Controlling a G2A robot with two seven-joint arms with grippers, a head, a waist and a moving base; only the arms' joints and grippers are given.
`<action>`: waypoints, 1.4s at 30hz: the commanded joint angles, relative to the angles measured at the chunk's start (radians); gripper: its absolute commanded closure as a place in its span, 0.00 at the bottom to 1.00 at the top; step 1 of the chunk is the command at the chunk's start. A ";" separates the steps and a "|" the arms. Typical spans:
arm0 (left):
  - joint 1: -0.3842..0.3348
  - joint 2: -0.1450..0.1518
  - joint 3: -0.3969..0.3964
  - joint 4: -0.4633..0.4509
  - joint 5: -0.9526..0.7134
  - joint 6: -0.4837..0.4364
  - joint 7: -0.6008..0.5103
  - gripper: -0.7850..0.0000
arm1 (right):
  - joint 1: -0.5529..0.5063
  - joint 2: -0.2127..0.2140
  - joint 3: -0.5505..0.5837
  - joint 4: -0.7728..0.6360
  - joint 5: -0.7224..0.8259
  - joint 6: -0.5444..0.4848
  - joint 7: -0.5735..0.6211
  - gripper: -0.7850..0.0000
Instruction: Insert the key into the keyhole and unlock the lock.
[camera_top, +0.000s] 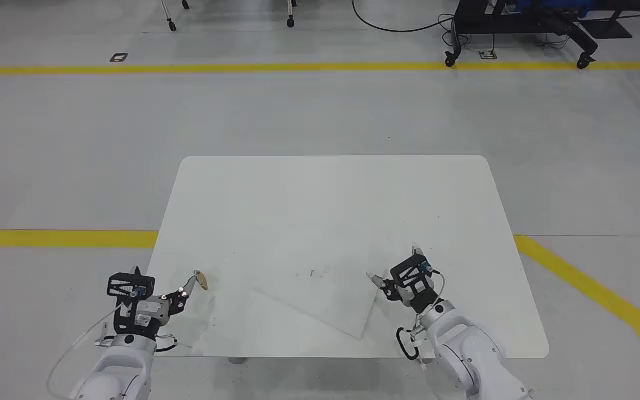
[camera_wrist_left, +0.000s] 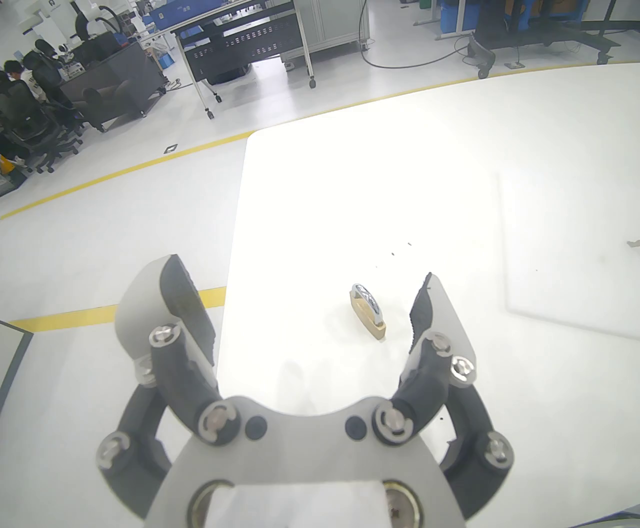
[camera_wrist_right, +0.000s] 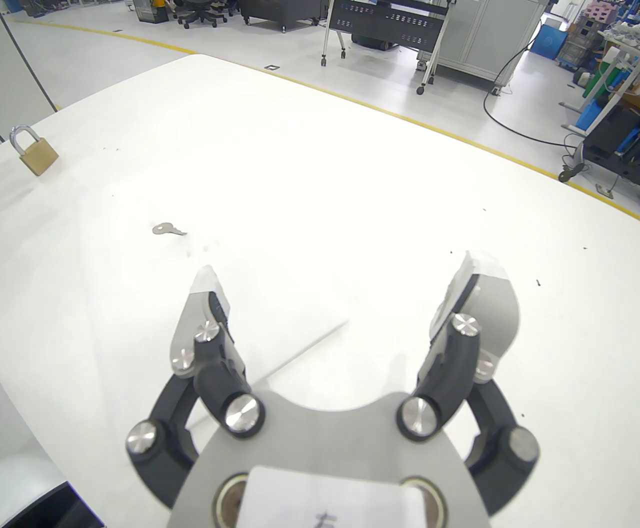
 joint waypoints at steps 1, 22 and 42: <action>0.000 0.000 0.000 0.000 0.000 0.000 0.000 0.00 | 0.000 0.000 0.000 0.000 0.000 0.000 0.000 0.00; 0.000 0.000 0.000 0.000 0.000 0.000 0.000 0.00 | 0.280 -0.048 -0.298 0.166 0.043 -0.217 0.158 0.00; 0.000 0.000 0.000 0.000 0.000 0.000 0.000 0.00 | 0.451 -0.102 -0.416 0.376 0.206 -0.204 0.291 0.60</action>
